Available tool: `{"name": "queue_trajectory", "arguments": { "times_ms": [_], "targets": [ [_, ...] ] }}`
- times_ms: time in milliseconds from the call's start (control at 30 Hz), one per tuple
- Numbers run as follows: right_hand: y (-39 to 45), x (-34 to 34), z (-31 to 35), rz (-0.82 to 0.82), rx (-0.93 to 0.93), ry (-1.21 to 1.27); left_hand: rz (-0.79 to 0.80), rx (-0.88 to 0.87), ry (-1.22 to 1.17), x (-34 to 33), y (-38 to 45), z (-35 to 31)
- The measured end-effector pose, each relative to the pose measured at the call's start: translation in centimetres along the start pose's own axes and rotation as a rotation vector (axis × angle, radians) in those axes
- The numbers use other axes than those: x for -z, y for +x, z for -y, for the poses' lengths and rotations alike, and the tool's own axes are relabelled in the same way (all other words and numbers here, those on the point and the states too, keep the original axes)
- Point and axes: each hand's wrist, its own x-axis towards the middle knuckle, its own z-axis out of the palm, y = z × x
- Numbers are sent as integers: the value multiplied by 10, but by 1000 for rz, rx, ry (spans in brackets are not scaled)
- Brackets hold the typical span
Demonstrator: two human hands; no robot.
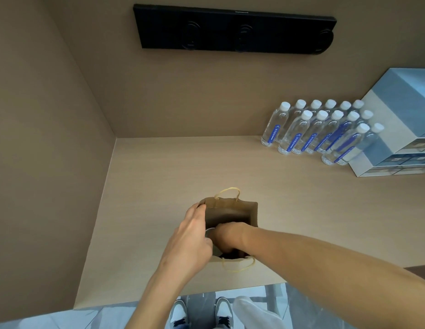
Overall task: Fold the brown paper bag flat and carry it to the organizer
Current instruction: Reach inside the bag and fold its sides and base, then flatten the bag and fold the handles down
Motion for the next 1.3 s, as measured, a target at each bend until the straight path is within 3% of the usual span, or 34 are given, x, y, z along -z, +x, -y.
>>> {"name": "queue_trajectory", "arguments": {
  "times_ms": [300, 367, 433, 500, 567, 633, 700, 767, 933, 1033, 1167, 1300],
  "targets": [
    [-22, 28, -3, 35, 23, -137, 11, -35, -26, 3, -2, 1],
    [-45, 41, -8, -22, 79, -88, 3, -69, -41, 4, -3, 1],
    [-71, 49, -18, -122, 187, 119, -2, -100, -42, 6, -4, 0],
    [-100, 45, -33, -228, 317, 539, -6, -113, -27, 8, -6, 0],
    [-125, 32, -53, -434, 404, 953, -29, -127, -6, 12, -8, 0],
    [-136, 7, -74, -688, 427, 1257, -36, -170, -46, 17, -14, 3],
    [-128, -28, -90, -881, 333, 1426, -12, -172, -153, 25, -21, 10],
    [-109, -62, -96, -937, 190, 1419, 7, -137, -261, 34, -24, 21],
    [-62, -104, -84, -661, 228, 1265, 145, -138, -336, 20, -11, 47],
    [-43, -101, -75, -734, 275, 1283, 153, -107, -370, -1, 2, 47],
    [-36, -95, -72, -897, 225, 1345, 28, -80, -424, -14, 17, 49],
    [-30, -86, -70, -961, 205, 1435, -47, -104, -504, -20, 25, 50]
  ]
}}
